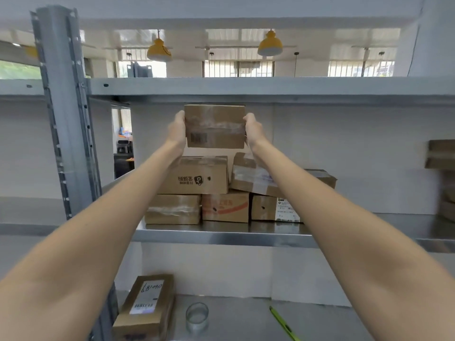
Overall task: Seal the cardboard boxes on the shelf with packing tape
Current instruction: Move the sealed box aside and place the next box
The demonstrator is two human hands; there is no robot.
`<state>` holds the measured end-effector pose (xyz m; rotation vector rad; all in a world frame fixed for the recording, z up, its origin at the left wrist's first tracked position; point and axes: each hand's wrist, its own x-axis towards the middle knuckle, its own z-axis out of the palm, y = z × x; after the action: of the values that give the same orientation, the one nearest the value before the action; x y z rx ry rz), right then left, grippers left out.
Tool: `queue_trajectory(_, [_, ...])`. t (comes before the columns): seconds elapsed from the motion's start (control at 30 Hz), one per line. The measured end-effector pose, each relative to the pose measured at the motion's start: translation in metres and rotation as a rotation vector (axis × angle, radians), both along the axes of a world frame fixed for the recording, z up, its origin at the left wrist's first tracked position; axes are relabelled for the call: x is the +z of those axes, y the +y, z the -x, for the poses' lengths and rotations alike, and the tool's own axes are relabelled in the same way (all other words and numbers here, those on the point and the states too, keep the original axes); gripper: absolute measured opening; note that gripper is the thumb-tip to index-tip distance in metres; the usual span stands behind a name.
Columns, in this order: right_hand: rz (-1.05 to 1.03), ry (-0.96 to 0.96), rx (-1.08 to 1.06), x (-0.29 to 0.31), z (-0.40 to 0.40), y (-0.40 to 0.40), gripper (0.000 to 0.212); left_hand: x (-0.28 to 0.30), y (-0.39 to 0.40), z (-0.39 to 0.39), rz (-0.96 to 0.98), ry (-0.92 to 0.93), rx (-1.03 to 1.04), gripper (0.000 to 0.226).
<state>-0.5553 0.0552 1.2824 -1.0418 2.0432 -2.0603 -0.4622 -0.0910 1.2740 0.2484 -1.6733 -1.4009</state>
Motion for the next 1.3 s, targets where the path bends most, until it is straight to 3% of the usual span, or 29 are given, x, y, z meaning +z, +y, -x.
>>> queue_trajectory(0.13, [0.014, -0.033, -0.051, -0.003, 0.009, -0.021, 0.046, -0.006, -0.037, 0.024, 0.011, -0.019, -0.007, 0.068])
queue_trajectory(0.33, [-0.065, -0.072, -0.047, -0.015, 0.017, -0.051, 0.048, -0.042, -0.083, 0.048, -0.014, -0.055, 0.039, 0.041])
queue_trajectory(0.73, [-0.094, -0.097, -0.119, -0.029, 0.013, -0.076, 0.062, -0.035, -0.086, 0.045, 0.111, -0.152, 0.067, 0.066])
queue_trajectory(0.87, [-0.080, -0.049, -0.114, -0.032, 0.013, -0.078, 0.064, -0.035, -0.083, 0.044, 0.146, -0.193, 0.072, 0.060])
queue_trajectory(1.03, [-0.089, -0.018, -0.135, -0.038, 0.004, -0.077, 0.072, -0.048, -0.086, 0.031, 0.223, -0.275, 0.113, 0.085])
queue_trajectory(1.2, [0.163, 0.090, -0.272, -0.049, -0.014, -0.067, 0.067, -0.062, -0.077, 0.010, 0.386, -0.207, 0.107, 0.066])
queue_trajectory(1.3, [0.239, 0.225, -0.389, -0.063, -0.030, -0.067, 0.053, -0.081, -0.064, -0.008, 0.463, -0.101, 0.289, 0.050])
